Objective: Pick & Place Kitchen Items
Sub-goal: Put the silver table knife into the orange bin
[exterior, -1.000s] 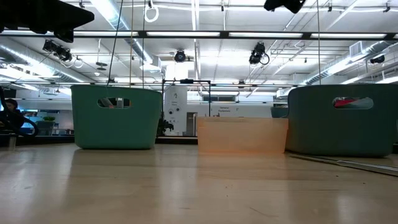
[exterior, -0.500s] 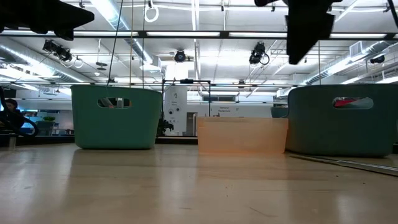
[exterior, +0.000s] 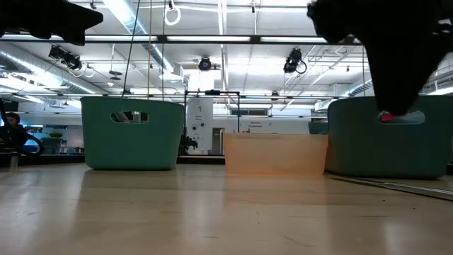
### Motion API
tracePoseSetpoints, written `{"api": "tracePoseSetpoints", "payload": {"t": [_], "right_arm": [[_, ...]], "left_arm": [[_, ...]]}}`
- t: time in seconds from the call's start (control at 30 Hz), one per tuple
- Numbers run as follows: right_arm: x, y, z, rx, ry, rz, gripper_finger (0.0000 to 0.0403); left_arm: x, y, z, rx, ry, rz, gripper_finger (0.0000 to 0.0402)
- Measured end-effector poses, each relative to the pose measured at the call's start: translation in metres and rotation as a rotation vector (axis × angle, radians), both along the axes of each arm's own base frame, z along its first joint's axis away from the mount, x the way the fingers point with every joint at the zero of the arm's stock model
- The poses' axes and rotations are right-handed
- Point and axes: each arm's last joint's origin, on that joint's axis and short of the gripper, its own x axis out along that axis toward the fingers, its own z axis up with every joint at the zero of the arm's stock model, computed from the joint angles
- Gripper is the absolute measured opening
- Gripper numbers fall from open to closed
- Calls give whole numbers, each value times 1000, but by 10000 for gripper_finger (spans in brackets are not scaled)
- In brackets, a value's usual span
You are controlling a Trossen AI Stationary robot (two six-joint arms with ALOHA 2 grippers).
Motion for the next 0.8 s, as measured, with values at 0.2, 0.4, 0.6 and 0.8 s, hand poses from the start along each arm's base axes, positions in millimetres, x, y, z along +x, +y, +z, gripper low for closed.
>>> {"api": "tracePoseSetpoints", "payload": {"t": [0.2,0.4,0.6,0.8], "right_arm": [[5,9,-33,8,114,-38,176],[7,11,-62,-46,213,-24,176],[8,11,-70,-81,217,39,176],[9,10,-71,-78,220,159,175]], "left_arm": [[0,0,-2,6,16,0,11],[0,0,-2,3,15,0,11],[0,0,-2,-31,13,0,11],[0,-1,-2,-53,14,-42,11]]}}
